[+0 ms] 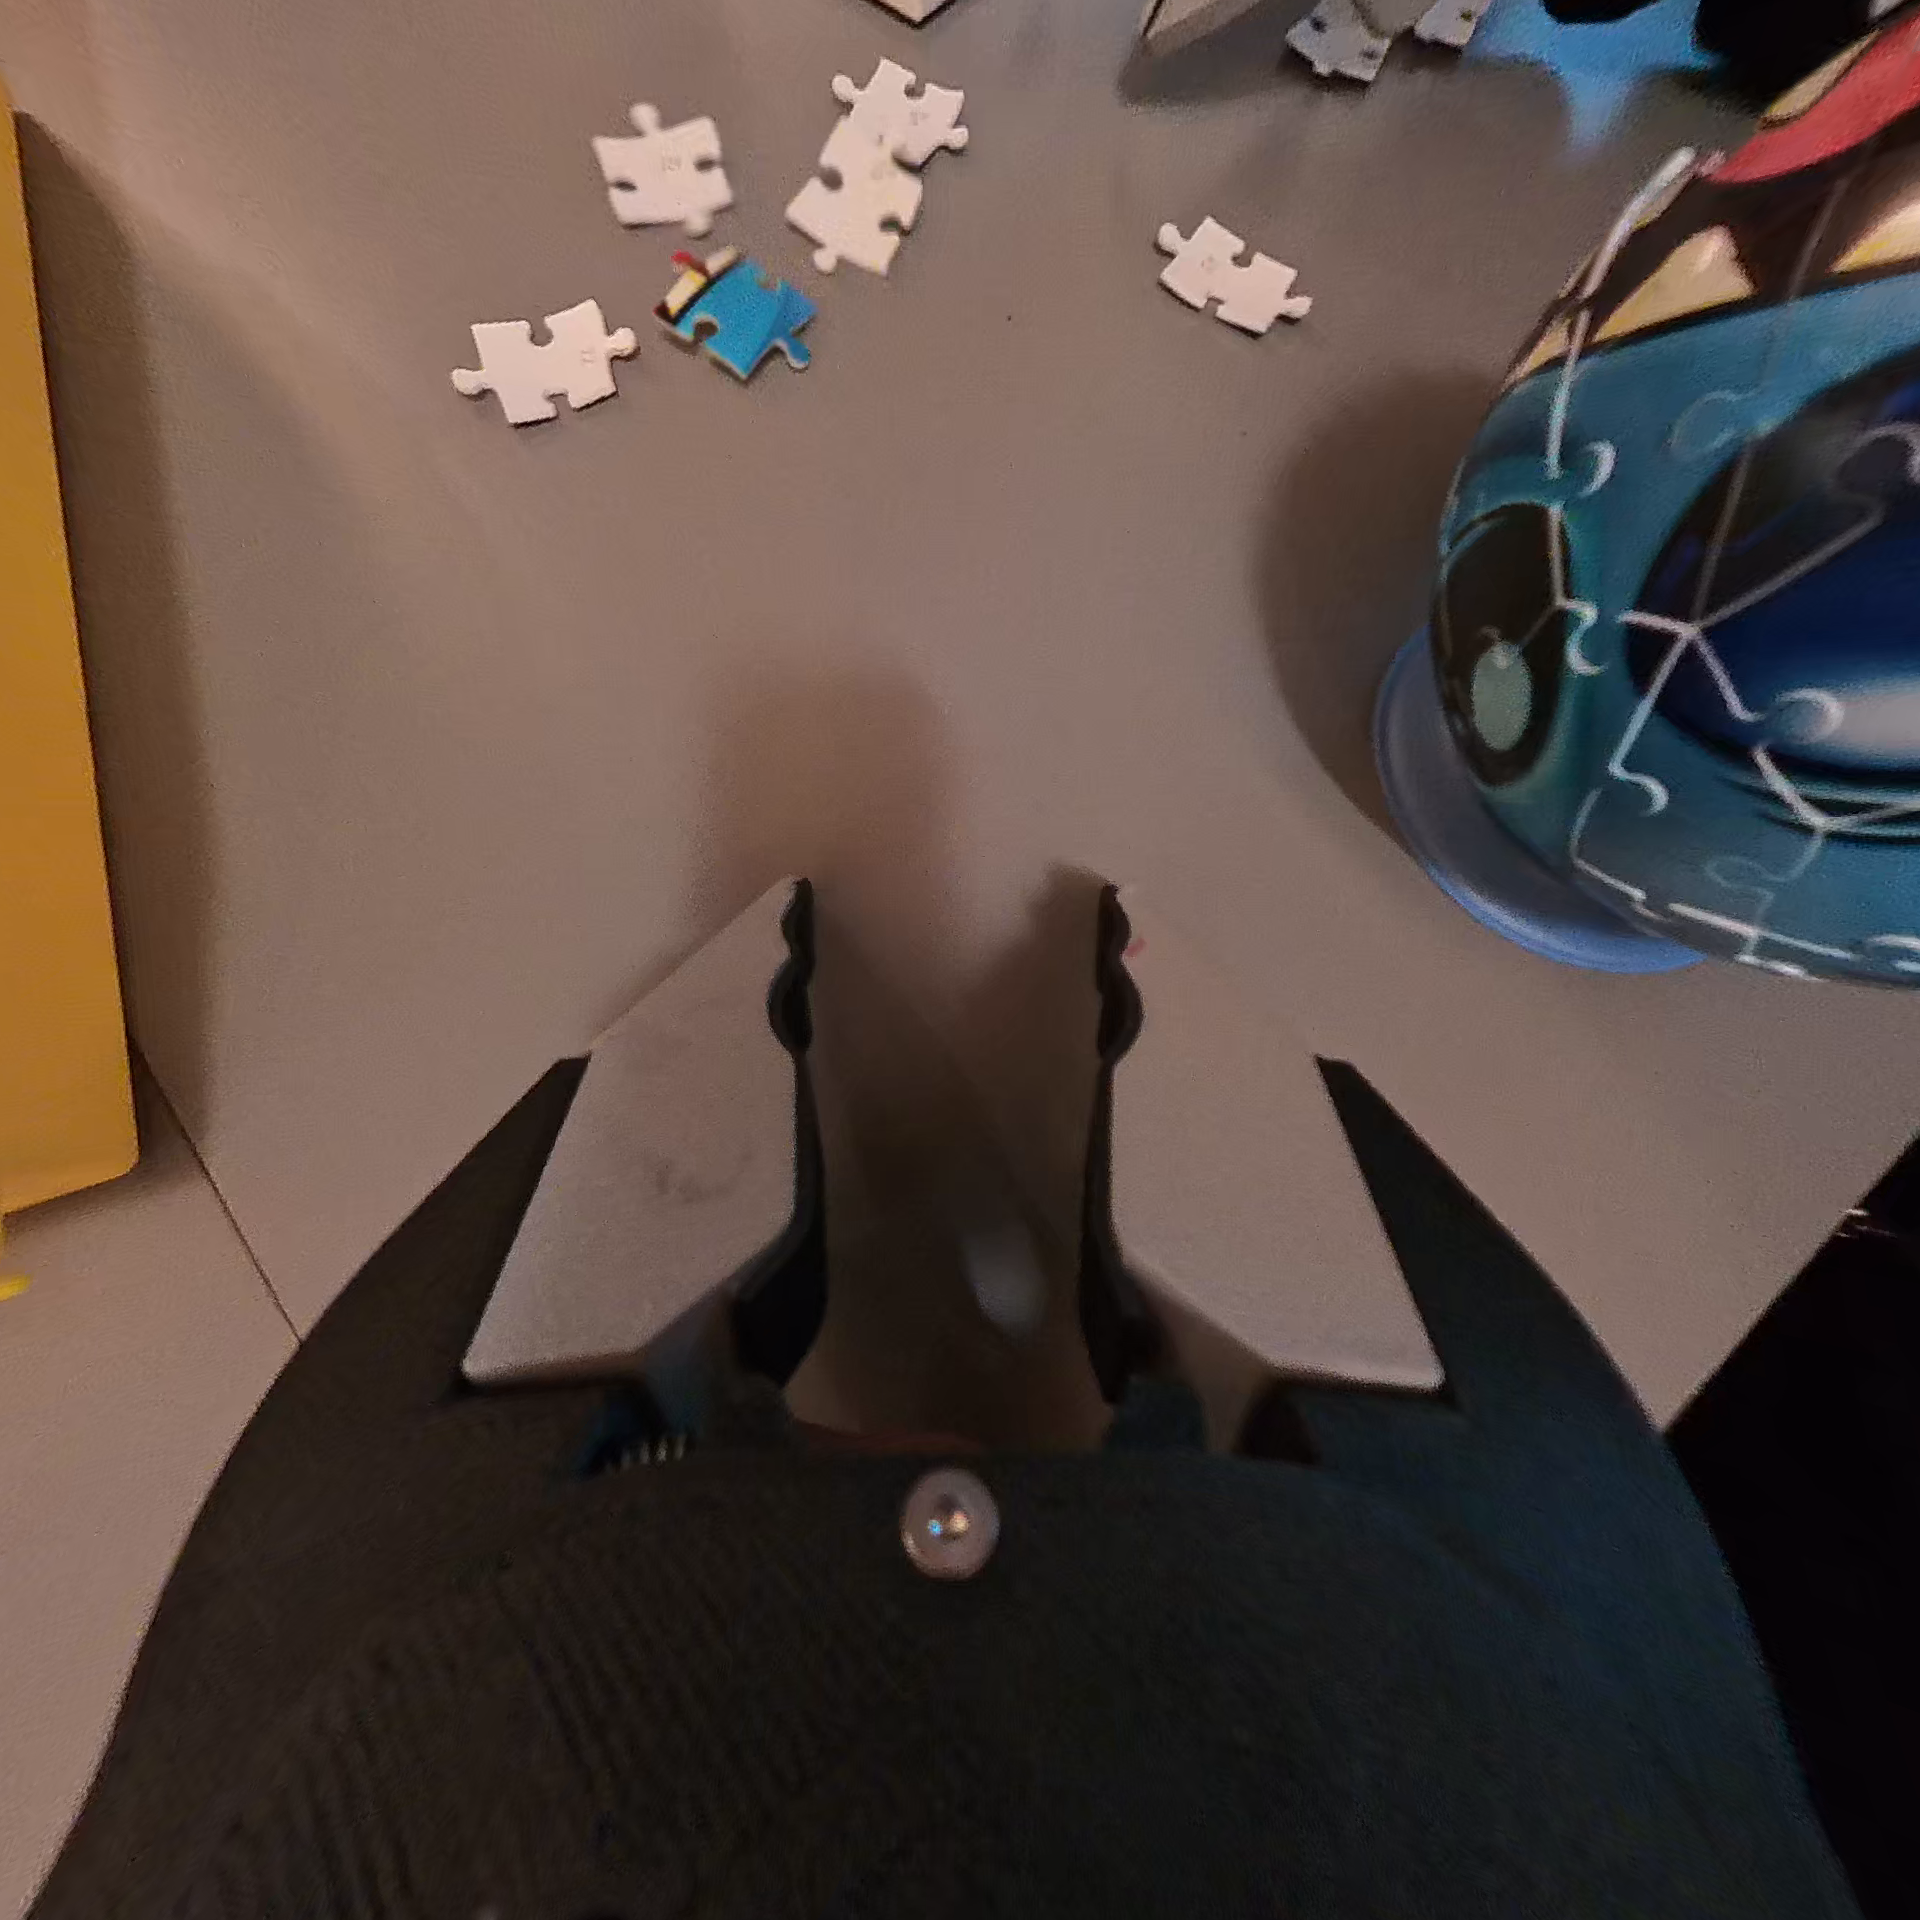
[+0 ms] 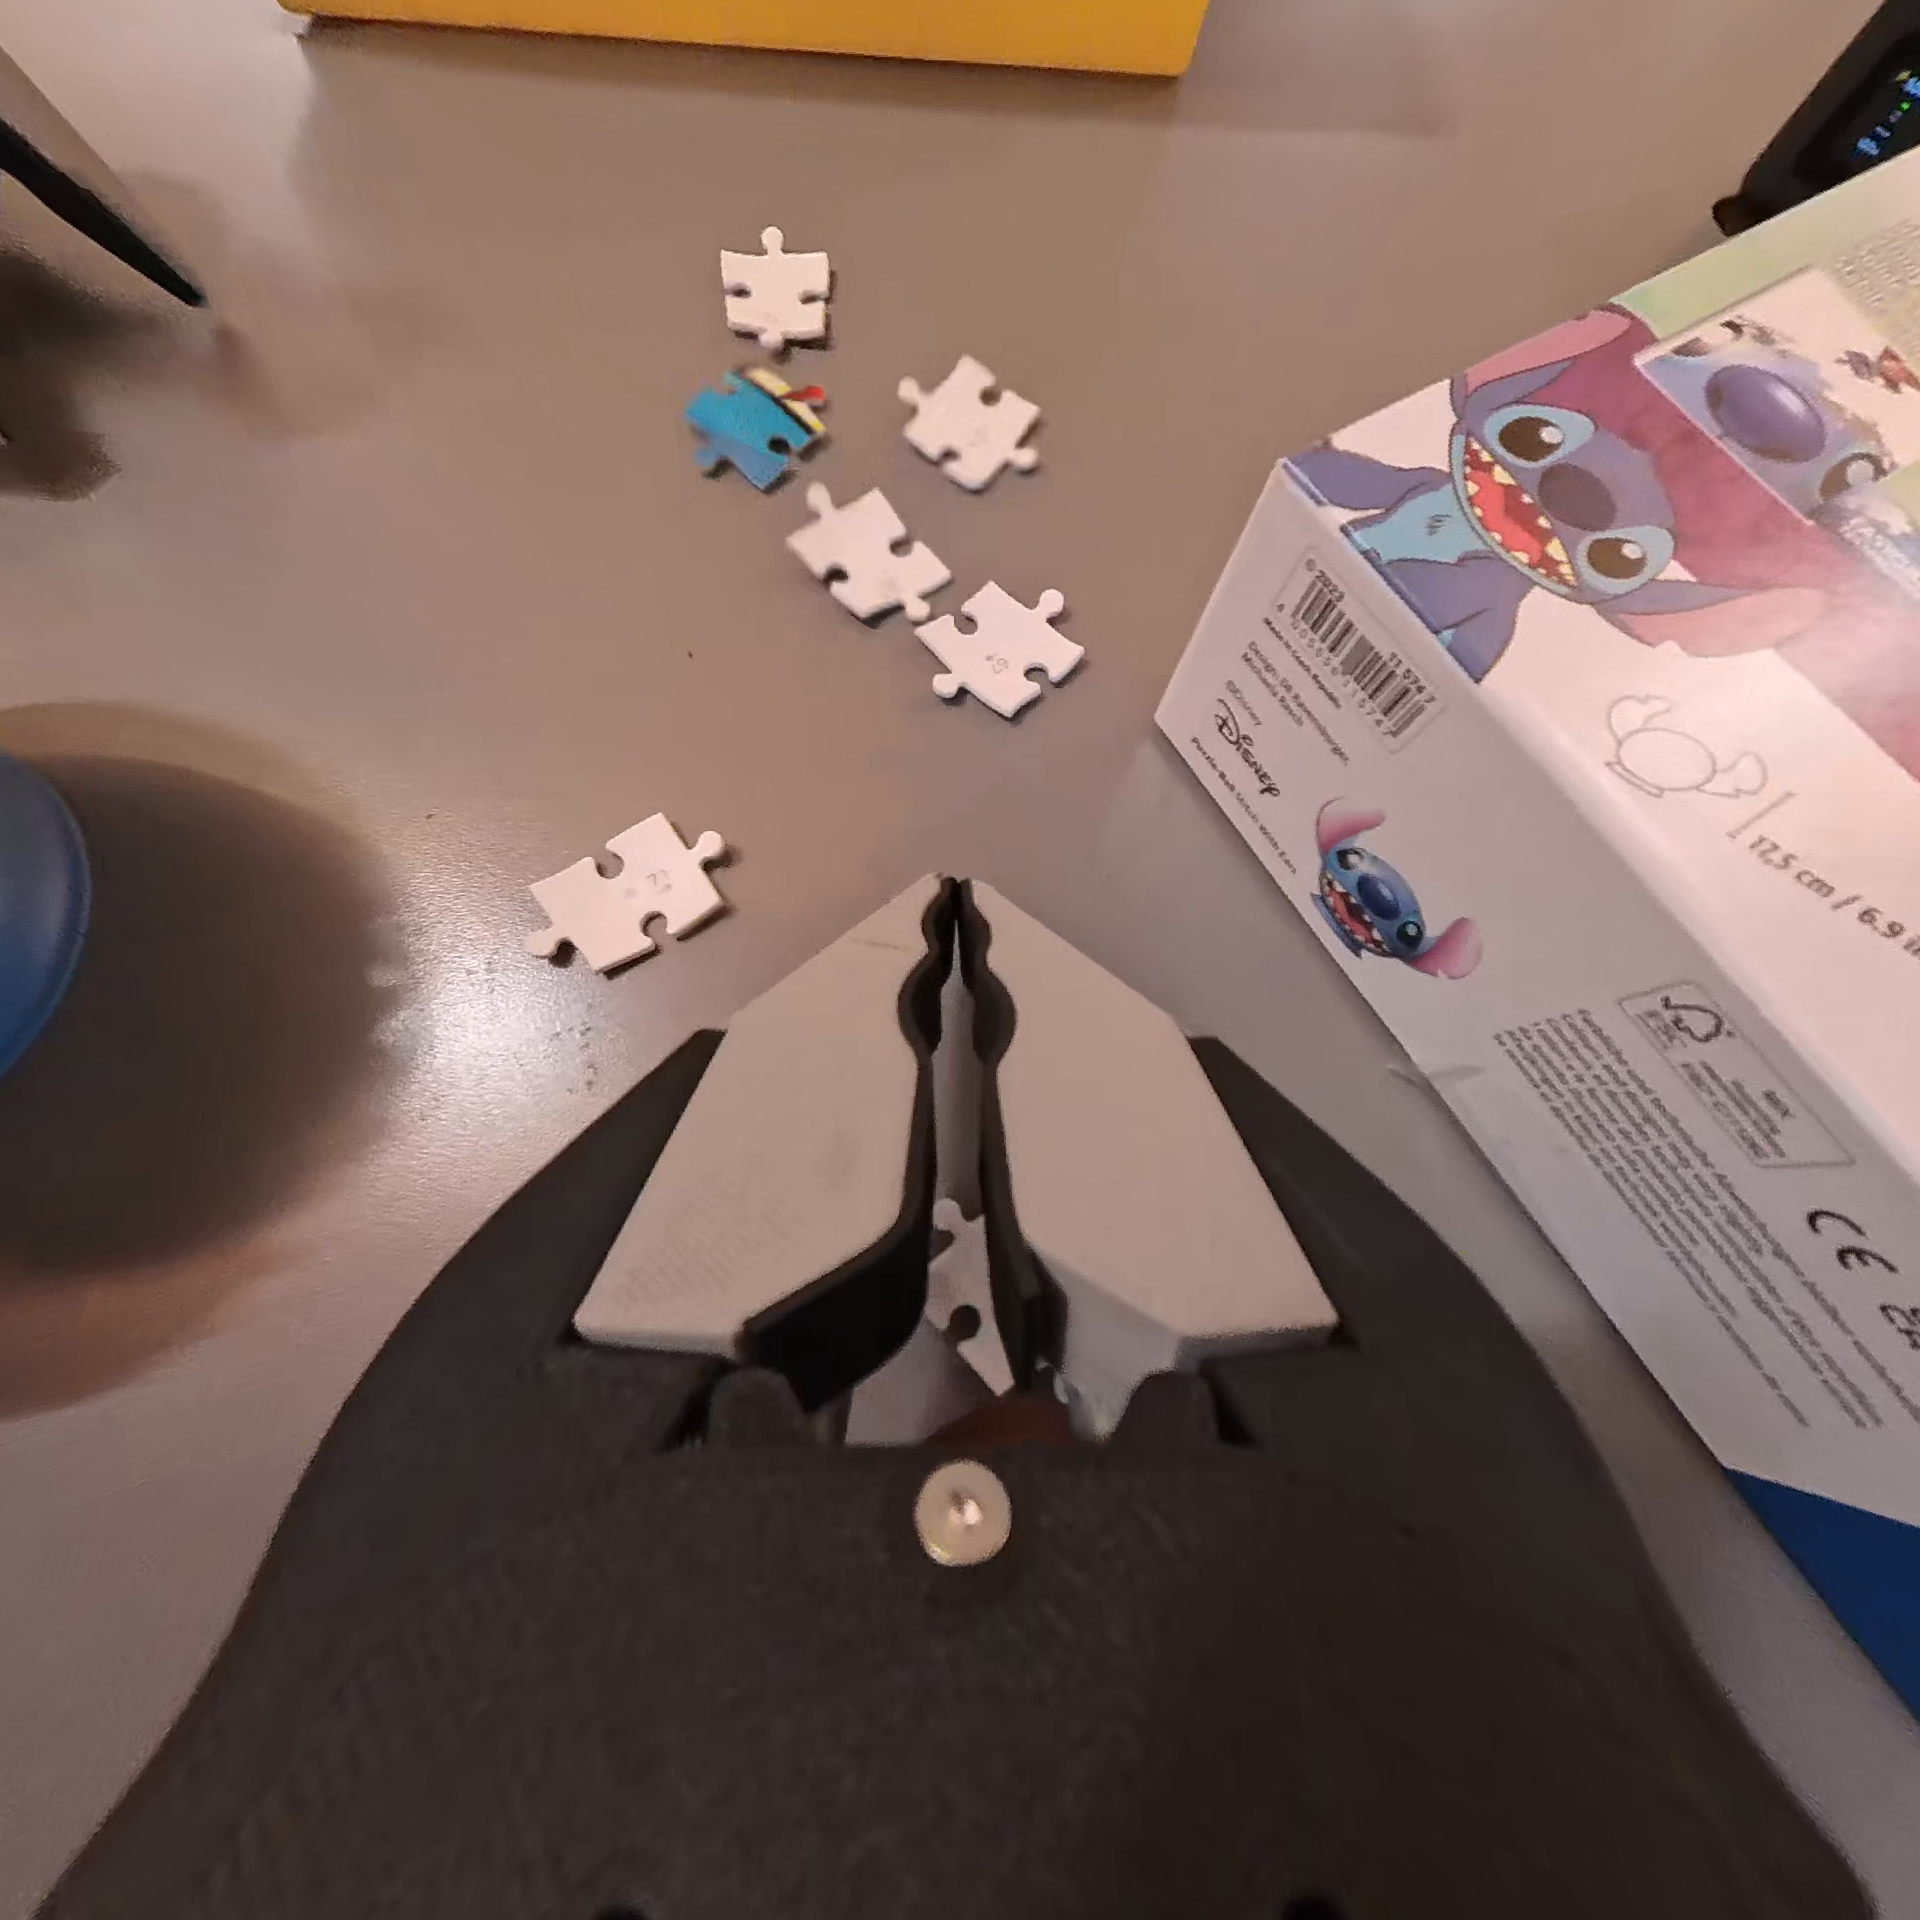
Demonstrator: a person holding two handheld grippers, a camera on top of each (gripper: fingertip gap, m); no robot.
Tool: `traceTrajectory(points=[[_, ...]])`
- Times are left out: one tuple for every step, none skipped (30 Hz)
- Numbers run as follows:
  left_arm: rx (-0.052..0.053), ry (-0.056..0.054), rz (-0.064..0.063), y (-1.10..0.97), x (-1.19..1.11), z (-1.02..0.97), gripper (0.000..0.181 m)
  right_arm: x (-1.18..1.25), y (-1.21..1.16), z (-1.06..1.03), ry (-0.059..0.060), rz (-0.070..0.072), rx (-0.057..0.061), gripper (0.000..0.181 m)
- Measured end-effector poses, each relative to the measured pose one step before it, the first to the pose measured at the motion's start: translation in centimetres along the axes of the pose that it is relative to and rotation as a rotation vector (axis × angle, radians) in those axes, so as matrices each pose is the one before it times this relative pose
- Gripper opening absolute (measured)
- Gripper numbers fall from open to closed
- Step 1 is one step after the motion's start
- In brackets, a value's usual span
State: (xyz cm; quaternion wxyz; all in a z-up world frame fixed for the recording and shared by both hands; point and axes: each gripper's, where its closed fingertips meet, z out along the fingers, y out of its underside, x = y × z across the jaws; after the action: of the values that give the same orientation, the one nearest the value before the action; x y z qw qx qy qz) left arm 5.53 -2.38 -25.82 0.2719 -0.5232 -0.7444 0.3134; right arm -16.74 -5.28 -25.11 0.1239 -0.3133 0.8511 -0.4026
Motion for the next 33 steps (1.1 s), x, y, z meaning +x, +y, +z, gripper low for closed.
traceTrajectory(points=[[0.0134,0.0139,-0.0112,-0.156,0.044,-0.127,0.052,0.071,0.169,0.114,0.0032,0.0011,-0.0018,0.0],[0.0124,0.0097,-0.0106,-0.148,0.004,-0.132,0.051,0.091,0.183,0.136,0.0068,-0.0036,-0.0048,0.0],[0.0081,0.0012,-0.0118,-0.096,-0.12,-0.082,0.049,0.131,0.128,0.119,0.0107,-0.0077,-0.0049,0.0],[0.0105,-0.0059,-0.007,-0.148,-0.199,-0.085,0.049,0.134,-0.033,0.065,0.0099,-0.0065,0.0014,0.0],[0.0188,-0.0138,0.0014,-0.318,-0.315,-0.101,0.049,0.146,-0.192,0.007,0.009,-0.0049,0.0097,0.0],[0.0255,-0.0258,0.0051,-0.481,-0.518,-0.074,0.048,0.156,-0.272,-0.021,0.0075,-0.0027,0.0149,0.0],[0.0248,-0.0111,0.0126,-0.568,-0.356,0.057,0.048,0.131,-0.214,-0.013,0.0013,0.0036,0.0132,0.0],[0.0165,0.0049,0.0194,-0.543,-0.162,0.284,0.048,0.058,-0.166,-0.007,-0.0061,0.0089,0.0107,0.001],[0.0025,0.0054,0.0247,-0.454,-0.194,0.521,0.049,0.125,-0.127,-0.022,-0.0033,0.0114,0.0107,0.002],[-0.0049,-0.0038,0.0311,-0.461,-0.366,0.728,0.049,0.156,-0.132,-0.063,-0.0008,0.0129,0.0115,0.003],[-0.0029,-0.0084,0.035,-0.617,-0.415,0.873,0.05,0.083,-0.124,-0.076,-0.0063,0.0147,0.0111,0.005],[-0.0048,0.0029,0.0348,-0.752,-0.189,0.958,0.051,0.049,-0.087,-0.092,-0.0096,0.0158,0.0088,0.006],[-0.0082,0.01,0.0326,-0.903,-0.009,0.976,0.051,0.032,-0.063,-0.064,-0.0099,0.0138,0.007,0.008],[-0.0061,0.0082,0.0368,-1.023,0.005,0.943,0.051,-0.02,-0.038,-0.029,-0.0104,0.0088,0.0037,0.009],[-0.0063,-0.0004,0.0411,-0.978,-0.154,0.902,0.051,-0.048,0.015,0.011,-0.0078,0.0042,-0.0014,0.01],[-0.0182,-0.0021,0.043,-0.542,-0.162,0.404,0.051,0.013,0.074,0.051,0.0001,0.0012,-0.0054,0.011],[-0.0337,-0.0012,0.0358,-0.258,-0.353,0.91,0.051,0.002,0.089,0.081,0.0037,-0.0042,-0.008,0.012],[-0.0382,-0.0002,0.0265,-0.048,-0.369,0.86,0.051,-0.079,0.117,0.094,0.0019,-0.0108,-0.0095,0.012],[-0.0336,0.0059,0.0205,0.08,-0.194,0.675,0.051,-0.111,0.119,0.111,0.0024,-0.0137,-0.0102,0.012],[-0.0312,0.009,0.0212,0.26,-0.089,0.668,0.052,-0.103,0.119,0.103,0.0032,-0.0141,-0.0103,0.012],[-0.0301,0.0005,0.0162,0.336,-0.226,0.699,0.052,-0.114,0.116,0.12,0.0009,-0.0135,-0.0106,0.012],[-0.0269,-0.0039,0.009,0.254,-0.186,0.547,0.051,-0.134,0.118,0.109,-0.0013,-0.0117,-0.0101,0.012],[0.0126,0.016,-0.002,-0.275,0.093,0.299,0.039,-0.085,0.082,0.073,0.0,-0.0091,-0.0071,0.012],[-0.0024,0.0321,-0.001,0.005,0.361,0.4,0.033,-0.038,0.03,0.03,0.0027,-0.0062,-0.0029,0.012],[0.0176,-0.0054,-0.0045,-0.181,-0.15,0.283,0.028,-0.011,-0.014,-0.014,0.0025,-0.0044,0.0009,0.012],[0.0164,-0.0038,0.0108,-0.114,-0.137,0.217,0.022,-0.04,-0.044,-0.031,-0.0002,-0.003,0.0032,0.012],[0.0109,0.0075,-0.0025,-0.068,0.001,0.132,0.016,-0.029,-0.039,-0.036,-0.0016,-0.0011,0.0034,0.011],[0.0036,0.0099,-0.0167,0.007,0.009,0.042,0.011,0.007,-0.028,-0.02,-0.0007,0.0012,0.0025,0.011],[0.0076,0.0031,-0.0128,0.014,-0.002,0.03,0.005,0.027,-0.018,-0.02,-0.0001,0.0025,0.0014,0.011],[0.0146,-0.003,-0.0055,0.045,-0.005,0.015,0.005,0.001,-0.01,-0.017,-0.0005,0.0013,0.0014,0.011],[0.0166,-0.0021,-0.0081,0.049,0.038,-0.027,0.005,-0.01,-0.034,-0.013,0.0006,-0.001,0.002,0.011],[0.0114,0.0012,-0.0057,0.073,0.128,-0.093,0.005,-0.006,-0.013,-0.02,0.0022,-0.0034,0.0014,0.011],[0.0064,-0.0008,0.0036,0.074,0.145,-0.161,0.0,-0.016,-0.01,0.003,0.0038,-0.0054,-0.0002,0.011]])
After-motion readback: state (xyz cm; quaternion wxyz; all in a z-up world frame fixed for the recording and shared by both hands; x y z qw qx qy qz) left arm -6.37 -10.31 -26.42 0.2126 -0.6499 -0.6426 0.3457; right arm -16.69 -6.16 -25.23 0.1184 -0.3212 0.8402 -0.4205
